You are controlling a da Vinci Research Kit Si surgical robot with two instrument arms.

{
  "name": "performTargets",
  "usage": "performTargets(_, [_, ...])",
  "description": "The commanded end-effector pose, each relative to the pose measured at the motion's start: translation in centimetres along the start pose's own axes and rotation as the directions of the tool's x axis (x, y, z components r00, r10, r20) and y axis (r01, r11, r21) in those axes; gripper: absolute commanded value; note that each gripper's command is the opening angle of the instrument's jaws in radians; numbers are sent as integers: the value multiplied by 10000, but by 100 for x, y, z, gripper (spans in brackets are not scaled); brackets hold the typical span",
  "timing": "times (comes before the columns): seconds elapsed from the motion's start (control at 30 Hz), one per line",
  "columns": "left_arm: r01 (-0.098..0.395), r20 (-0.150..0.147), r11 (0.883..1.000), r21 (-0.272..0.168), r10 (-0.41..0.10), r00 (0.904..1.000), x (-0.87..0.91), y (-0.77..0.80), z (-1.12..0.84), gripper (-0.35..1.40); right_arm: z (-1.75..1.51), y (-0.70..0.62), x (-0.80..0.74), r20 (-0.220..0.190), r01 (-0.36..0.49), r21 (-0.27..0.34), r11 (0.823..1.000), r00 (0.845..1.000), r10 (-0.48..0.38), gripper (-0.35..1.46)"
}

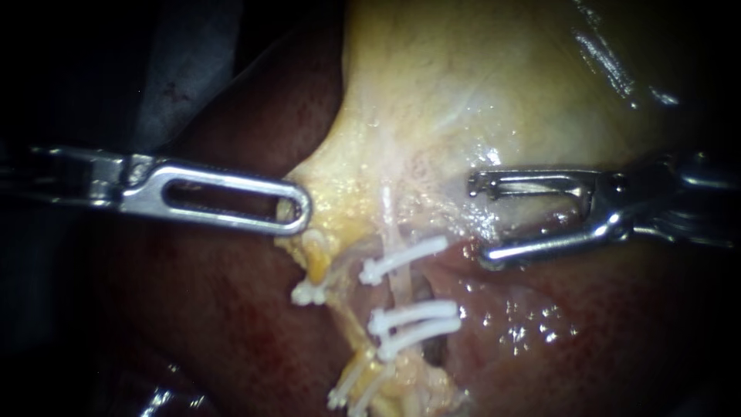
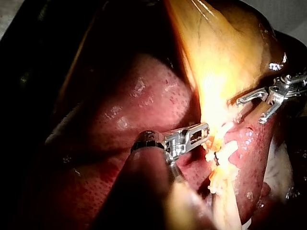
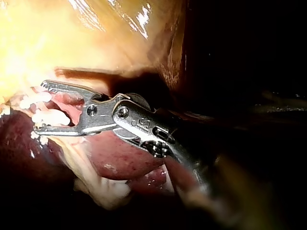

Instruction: Going back third clip right tube

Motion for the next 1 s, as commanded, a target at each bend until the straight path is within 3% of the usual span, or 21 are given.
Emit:
performTargets(0.03, [-21,1,10000,21,21,10000,1,1,4,-35,0,0,0,0,-2,12,10000,10000,2,60])
performTargets(0.43, [-96,-264,9999,30,96,9996,12,16,53,-35,-1,-1,-1,1,0,15,10000,10000,0,60])
performTargets(1.0, [-113,-273,9999,32,114,9996,12,19,55,-35,-2,-1,-1,2,2,18,10000,10000,-2,60])
